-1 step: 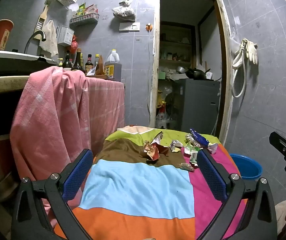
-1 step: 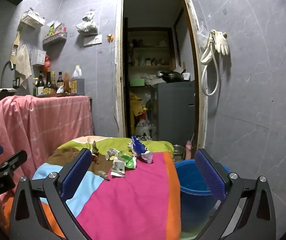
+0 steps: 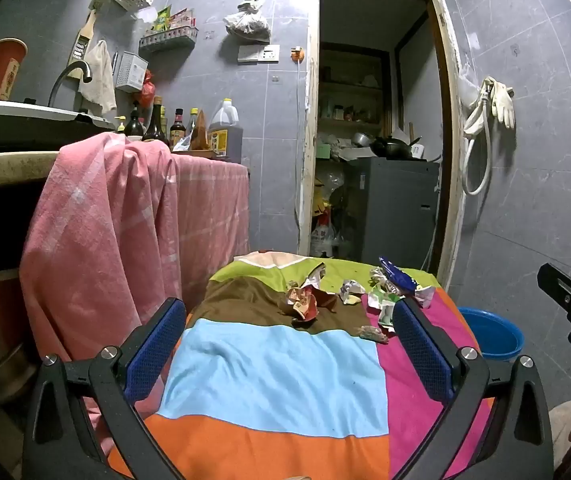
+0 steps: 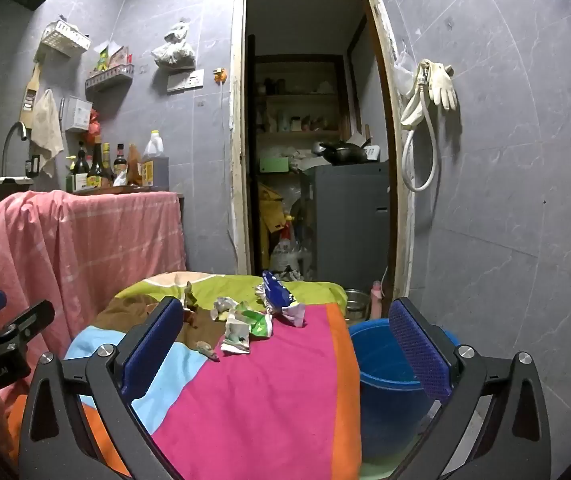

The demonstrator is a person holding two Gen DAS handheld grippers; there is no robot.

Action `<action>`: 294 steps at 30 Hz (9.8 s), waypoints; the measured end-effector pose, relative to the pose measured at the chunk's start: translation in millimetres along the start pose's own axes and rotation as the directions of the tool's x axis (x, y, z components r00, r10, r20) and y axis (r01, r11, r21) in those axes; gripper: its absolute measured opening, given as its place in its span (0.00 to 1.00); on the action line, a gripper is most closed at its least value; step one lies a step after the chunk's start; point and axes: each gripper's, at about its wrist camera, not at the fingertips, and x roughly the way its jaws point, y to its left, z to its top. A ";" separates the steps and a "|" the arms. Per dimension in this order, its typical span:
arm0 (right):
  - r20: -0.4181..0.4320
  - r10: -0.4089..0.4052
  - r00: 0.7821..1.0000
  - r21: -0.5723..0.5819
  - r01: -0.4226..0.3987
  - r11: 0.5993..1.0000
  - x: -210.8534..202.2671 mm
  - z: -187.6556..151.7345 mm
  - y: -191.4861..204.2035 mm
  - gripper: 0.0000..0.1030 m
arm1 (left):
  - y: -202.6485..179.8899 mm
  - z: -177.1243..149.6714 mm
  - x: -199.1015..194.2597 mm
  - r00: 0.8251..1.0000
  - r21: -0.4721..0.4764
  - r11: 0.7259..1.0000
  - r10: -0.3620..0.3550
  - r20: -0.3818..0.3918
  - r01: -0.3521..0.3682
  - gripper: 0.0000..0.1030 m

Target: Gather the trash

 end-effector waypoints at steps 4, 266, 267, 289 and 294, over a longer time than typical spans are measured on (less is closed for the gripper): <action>0.000 0.000 1.000 0.000 0.000 1.000 0.3 -0.6 1.3 1.00 | 0.1 0.0 0.0 1.000 -0.001 1.000 -0.001 0.000 0.001 0.98; 0.230 0.147 0.962 -0.094 -0.129 0.987 104.7 49.0 32.3 1.00 | 34.6 55.0 118.8 0.992 -0.057 0.991 -0.115 0.056 0.118 0.98; 0.223 0.147 0.964 -0.100 -0.128 0.987 106.9 46.0 34.9 1.00 | 36.5 51.4 122.0 0.993 -0.054 0.992 -0.110 0.047 0.112 0.98; -0.214 0.261 0.942 -0.052 -0.277 0.959 206.3 -13.5 26.3 0.89 | 50.1 -1.6 221.5 0.936 -0.131 0.983 -0.165 -0.310 0.130 0.97; -0.353 0.256 0.900 -0.077 -0.301 0.951 234.0 -23.7 35.9 0.84 | 51.5 -6.6 242.8 0.906 -0.159 0.977 -0.195 -0.376 0.144 0.92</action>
